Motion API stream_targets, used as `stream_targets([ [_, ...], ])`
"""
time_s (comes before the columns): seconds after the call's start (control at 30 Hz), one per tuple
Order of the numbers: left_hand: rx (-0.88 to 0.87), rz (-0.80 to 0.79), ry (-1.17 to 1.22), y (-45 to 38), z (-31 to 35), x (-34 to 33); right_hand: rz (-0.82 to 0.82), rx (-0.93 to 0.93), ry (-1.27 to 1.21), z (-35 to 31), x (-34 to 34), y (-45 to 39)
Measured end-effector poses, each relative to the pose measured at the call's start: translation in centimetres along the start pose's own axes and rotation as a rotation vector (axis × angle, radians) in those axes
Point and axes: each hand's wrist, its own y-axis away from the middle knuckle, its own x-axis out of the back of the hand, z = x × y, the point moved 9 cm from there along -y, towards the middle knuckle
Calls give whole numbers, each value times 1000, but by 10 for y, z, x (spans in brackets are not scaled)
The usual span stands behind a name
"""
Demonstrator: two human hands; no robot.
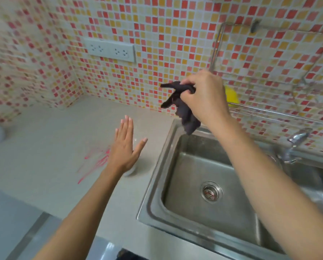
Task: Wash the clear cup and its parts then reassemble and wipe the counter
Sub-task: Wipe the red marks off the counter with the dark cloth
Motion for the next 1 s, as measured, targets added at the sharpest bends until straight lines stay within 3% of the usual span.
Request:
stream_targets([
  [0.13, 47, -34, 101, 15, -55, 3, -172, -41, 14, -17, -102, 31],
  [0.3, 164, -181, 396, 42, -102, -30, -368, -247, 36, 14, -214, 79],
  [0.43, 130, -172, 622, 42, -112, -48, -524, -316, 86, 44, -283, 116],
  [0.73, 148, -198, 785, 34, -133, -85, -526, -247, 11, 67, -343, 153],
  [0.9, 167, -50, 795, 21, -144, -44, -611, -127, 313, 58, -375, 160],
  [1.0, 219, 133, 718, 2, -186, 11, -659, 16, 345, -11, -384, 200],
])
